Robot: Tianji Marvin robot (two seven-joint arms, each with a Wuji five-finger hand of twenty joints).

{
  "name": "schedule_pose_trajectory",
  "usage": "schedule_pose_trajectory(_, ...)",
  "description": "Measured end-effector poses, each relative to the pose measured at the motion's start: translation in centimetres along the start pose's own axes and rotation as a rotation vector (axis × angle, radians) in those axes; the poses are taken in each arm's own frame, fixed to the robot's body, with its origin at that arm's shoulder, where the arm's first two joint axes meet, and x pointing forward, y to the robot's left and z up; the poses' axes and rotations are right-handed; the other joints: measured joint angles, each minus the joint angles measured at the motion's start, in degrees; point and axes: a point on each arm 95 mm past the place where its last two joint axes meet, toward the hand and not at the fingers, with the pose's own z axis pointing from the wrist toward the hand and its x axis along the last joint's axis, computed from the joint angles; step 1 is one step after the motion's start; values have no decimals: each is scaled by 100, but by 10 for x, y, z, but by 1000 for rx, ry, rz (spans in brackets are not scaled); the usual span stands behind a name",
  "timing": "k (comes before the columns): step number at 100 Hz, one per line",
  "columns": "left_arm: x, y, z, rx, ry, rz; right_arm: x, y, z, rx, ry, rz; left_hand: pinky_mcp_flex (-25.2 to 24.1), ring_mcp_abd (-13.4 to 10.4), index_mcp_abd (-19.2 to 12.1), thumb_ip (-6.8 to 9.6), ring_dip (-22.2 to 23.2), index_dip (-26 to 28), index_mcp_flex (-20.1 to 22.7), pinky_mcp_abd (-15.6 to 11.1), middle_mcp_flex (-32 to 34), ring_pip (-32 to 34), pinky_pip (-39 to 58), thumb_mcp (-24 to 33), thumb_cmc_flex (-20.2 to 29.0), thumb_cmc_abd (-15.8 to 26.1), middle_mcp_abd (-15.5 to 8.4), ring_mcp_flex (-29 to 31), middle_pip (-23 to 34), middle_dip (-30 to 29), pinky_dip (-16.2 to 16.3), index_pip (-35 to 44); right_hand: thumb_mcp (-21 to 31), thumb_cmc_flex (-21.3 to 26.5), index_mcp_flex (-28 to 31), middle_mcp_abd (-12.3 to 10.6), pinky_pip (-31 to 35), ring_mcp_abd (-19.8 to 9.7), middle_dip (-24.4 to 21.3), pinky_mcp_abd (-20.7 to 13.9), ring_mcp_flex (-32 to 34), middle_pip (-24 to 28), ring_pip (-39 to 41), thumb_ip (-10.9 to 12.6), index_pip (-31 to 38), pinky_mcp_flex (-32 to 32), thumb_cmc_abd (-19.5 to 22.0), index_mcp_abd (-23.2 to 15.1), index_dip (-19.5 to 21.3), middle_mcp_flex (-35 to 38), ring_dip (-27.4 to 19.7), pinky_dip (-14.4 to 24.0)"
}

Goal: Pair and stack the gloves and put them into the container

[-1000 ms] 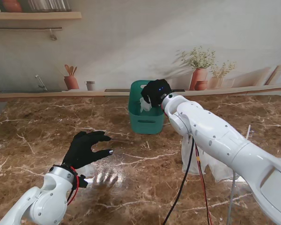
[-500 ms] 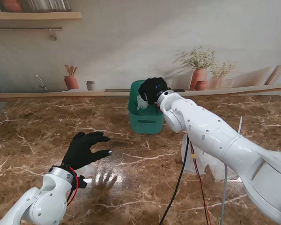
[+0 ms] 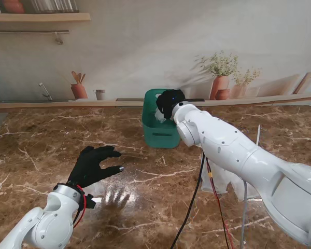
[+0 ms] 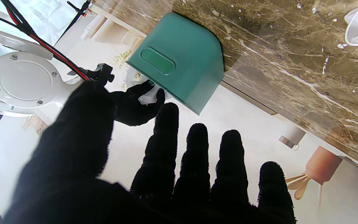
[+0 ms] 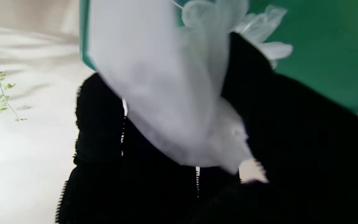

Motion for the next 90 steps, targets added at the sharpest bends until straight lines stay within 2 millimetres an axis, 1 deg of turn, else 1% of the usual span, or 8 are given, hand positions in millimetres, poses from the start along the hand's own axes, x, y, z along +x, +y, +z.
schedule_pose_trajectory(3, 0, 0, 0, 0, 0, 0, 0, 0, 0, -2, 0, 5, 0, -1, 0, 0, 0, 0, 0, -5, 0, 0, -2, 0, 68, -2, 0, 0, 0, 0, 25, 0, 72, -271, -1, 50, -73, 0, -313, -16, -52, -31, -142, 388, -612, -59, -8, 168, 300, -199, -32, 0)
schedule_pose_trajectory(8, -1, 0, 0, 1, -1, 2, 0, 2, 0, -15, 2, 12, 0, -2, 0, 0, 0, 0, 0, -5, 0, 0, -2, 0, 68, -2, -1, 0, 0, -1, 79, 0, 81, -563, -16, 64, -97, 0, -499, -28, -121, -20, -215, 670, -1088, -113, -10, 296, 526, -399, -93, 2)
schedule_pose_trajectory(22, -1, 0, 0, 2, -3, 5, 1, 7, 0, -41, -1, 40, 0, -5, 0, 0, 0, 0, 0, -45, 0, 0, -2, 0, 68, -2, -1, 0, 0, -1, 212, 0, 81, -1050, -500, 179, -289, 26, -810, -57, -424, -324, -426, 726, -1869, -279, -67, 591, 538, -850, -183, 3)
schedule_pose_trajectory(34, -2, 0, 0, 2, -3, 5, 7, 11, -3, 1, 7, 43, 0, -7, 0, 0, -1, 0, 0, -47, 0, 0, -1, 0, 68, -3, -2, 0, 0, -1, 267, 0, 67, -1245, -648, 188, -377, 50, -986, -57, -585, -433, -565, 726, -1993, -428, -77, 602, 518, -1031, -287, 4)
schedule_pose_trajectory(51, -3, 0, 0, 3, 0, 3, 11, 13, -8, 82, 0, 22, 0, -8, 0, 0, -2, 0, 0, -47, 0, 0, -1, 0, 68, -2, -2, 0, 0, -1, 272, 0, -74, -1526, -714, 186, -511, 196, -1274, 137, -854, -739, -896, 726, -2064, -760, 28, 584, 500, -1327, -510, 137)
schedule_pose_trajectory(66, -4, 1, 0, 4, 2, 3, 8, 13, -11, 92, -2, 5, -1, -9, 0, 0, -2, 0, 0, -47, 0, -1, -1, 0, 68, -2, -2, 0, 0, -1, 273, 1, -322, -1787, -714, 258, -519, 428, -1631, 366, -1148, -1052, -1075, 726, -2130, -1073, 365, 237, 459, -1532, -648, 290)
schedule_pose_trajectory(81, -4, 1, 0, 3, 3, 1, 4, 19, -16, 89, -5, 14, -11, -9, -10, 1, -5, 0, 0, -47, 0, -1, -1, 0, 68, -2, -2, 0, -59, -7, 273, 2, -393, -2008, -805, 465, -522, 586, -1977, 505, -1148, -1231, -1213, 726, -2412, -1132, 452, -124, 234, -1558, -802, 351)
schedule_pose_trajectory(90, -4, 1, 0, 1, 5, 1, 0, 23, -19, 83, -12, 35, -65, -9, -39, 1, -5, 0, 0, -47, 0, -2, -1, 0, 68, -3, -2, 0, -69, -8, 273, 4, -398, -2127, -768, 586, -531, 637, -2186, 551, -1148, -1318, -1283, 726, -2333, -1161, 466, -267, 232, -1613, -864, 353)
